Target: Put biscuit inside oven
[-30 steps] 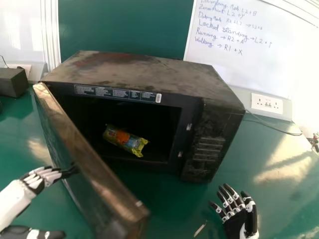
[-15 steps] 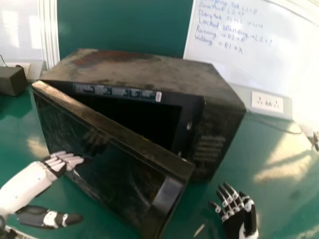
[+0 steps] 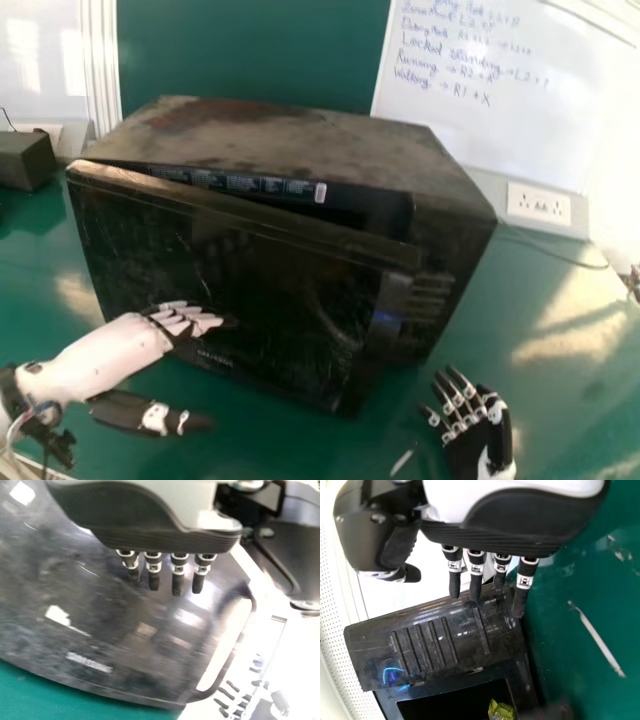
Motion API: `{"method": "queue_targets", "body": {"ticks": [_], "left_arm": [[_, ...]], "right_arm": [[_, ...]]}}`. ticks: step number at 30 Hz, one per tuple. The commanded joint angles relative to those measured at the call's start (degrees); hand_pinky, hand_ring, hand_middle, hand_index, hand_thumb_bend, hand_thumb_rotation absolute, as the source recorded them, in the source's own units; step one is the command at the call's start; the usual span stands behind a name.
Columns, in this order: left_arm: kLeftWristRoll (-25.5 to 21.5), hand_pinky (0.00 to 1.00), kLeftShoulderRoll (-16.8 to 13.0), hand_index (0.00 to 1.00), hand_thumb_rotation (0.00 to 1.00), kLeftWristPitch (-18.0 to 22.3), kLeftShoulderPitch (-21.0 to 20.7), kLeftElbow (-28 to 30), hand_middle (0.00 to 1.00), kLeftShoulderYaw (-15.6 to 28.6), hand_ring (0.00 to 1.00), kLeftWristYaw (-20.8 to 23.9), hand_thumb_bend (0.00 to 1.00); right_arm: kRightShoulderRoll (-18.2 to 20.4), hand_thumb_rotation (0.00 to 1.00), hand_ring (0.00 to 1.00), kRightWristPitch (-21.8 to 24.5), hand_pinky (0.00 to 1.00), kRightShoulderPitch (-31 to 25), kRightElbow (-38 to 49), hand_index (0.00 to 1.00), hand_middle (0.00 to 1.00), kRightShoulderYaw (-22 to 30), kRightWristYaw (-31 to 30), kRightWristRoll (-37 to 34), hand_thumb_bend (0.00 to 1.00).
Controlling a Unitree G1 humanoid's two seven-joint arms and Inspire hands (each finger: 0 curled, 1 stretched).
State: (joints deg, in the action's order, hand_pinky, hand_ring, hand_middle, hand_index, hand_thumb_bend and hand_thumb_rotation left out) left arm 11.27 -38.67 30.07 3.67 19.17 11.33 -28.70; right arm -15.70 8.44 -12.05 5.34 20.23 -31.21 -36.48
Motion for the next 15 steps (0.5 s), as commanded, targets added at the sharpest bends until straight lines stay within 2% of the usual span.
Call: {"method": "queue_targets", "body": {"ticks": [1,8,10,15], "left_arm": [[0.6,1.0,-0.6,0.99,0.85,-0.8,-2.6,-1.3,1.0,-2.3,1.0,-0.5,0.74],[1.0,1.0,-0.4,0.99,0.85,-2.7,-8.8,-4.4,1.0,-6.5,1.0,-1.2,0.73],[0.9,1.0,0.0,0.99,0.86,-3.1,-10.7,-5.5,1.0,-7.6,1.0,-1.1,0.72],[-0.6,1.0,0.0,0.99,0.85,-3.6,-11.5,-5.7,1.0,-8.1,1.0,-1.3,0.71]], "right_arm": [[0.3,0.72,0.86,0.4,0.71,-0.1,-0.1,0.87,0.92,0.2,0.3,0.0,0.47],[0.4,0.63,0.87,0.7,0.71,-0.2,-0.2,0.87,0.92,0.3,0.2,-0.1,0.43],[0.4,0.64,0.87,0.1,0.72,-0.3,-0.6,0.87,0.92,0.2,-0.2,0.2,0.43],[0.5,0.64,0.89,0.7,0.73,-0.7,-0.3,0.88,0.94,0.5,-0.1,-0.4,0.42]]}}
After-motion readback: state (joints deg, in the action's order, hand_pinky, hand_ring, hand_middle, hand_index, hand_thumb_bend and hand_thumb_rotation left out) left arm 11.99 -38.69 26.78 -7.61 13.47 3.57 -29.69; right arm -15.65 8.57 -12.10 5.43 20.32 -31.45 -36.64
